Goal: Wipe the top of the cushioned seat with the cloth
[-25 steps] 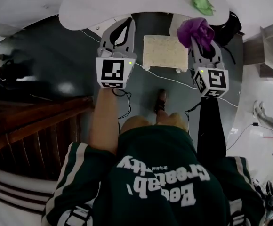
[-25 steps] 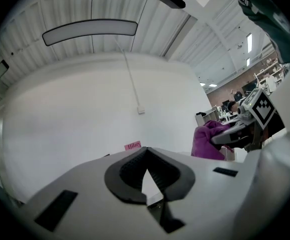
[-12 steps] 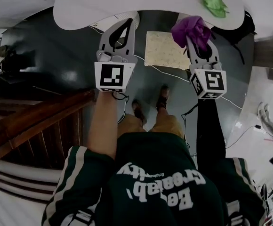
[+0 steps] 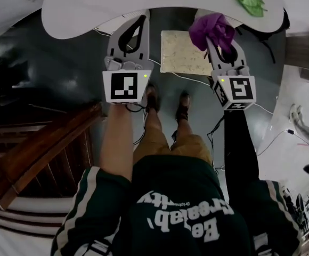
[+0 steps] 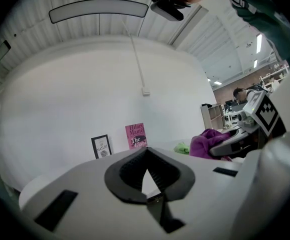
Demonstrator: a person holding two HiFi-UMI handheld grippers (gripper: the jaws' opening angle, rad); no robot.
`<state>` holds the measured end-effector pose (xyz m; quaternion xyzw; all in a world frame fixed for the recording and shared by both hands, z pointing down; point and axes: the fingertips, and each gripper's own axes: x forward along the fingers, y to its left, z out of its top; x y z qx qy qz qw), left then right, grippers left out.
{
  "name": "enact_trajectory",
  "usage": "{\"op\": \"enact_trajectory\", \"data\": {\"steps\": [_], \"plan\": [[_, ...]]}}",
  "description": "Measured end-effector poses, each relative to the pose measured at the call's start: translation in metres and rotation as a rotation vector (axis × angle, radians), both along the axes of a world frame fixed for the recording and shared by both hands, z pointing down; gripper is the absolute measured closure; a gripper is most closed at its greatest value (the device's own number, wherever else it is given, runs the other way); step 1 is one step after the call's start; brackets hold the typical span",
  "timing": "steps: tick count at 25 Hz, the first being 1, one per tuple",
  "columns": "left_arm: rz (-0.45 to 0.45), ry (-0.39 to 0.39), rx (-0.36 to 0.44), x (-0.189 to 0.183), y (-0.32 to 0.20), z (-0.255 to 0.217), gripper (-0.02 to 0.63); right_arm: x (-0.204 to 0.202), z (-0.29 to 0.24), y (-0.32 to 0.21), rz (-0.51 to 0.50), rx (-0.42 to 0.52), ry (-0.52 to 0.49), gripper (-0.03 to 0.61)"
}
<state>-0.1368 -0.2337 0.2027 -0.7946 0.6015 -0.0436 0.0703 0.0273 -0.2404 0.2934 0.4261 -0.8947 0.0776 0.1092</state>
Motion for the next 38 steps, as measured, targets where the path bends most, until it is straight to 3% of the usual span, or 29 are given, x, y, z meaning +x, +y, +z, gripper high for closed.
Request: {"op": "enact_trajectory", "data": {"steps": [5,8,16,21,26,38], "plan": [[0.023,0.016,-0.011,-0.027,-0.023,0.042,0.600,-0.028,0.050,-0.013,0.017,-0.047,0.059,0.482],[0.074,0.020,-0.016,-0.037,-0.038,0.065,0.600,-0.045,0.080,-0.025,0.038,-0.070,0.055,0.483],[0.176,0.013,-0.047,-0.057,-0.058,0.125,0.600,-0.086,0.149,-0.044,0.021,-0.130,0.182,0.483],[0.146,0.121,-0.039,-0.086,-0.052,0.139,0.600,-0.119,0.178,-0.034,-0.012,-0.153,0.212,0.483],[0.124,0.122,-0.055,-0.096,-0.051,0.152,0.600,-0.136,0.220,-0.038,-0.061,-0.187,0.254,0.486],[0.059,0.090,-0.092,-0.106,-0.050,0.177,0.600,-0.170,0.337,-0.062,-0.204,-0.385,0.300,0.488]]}}
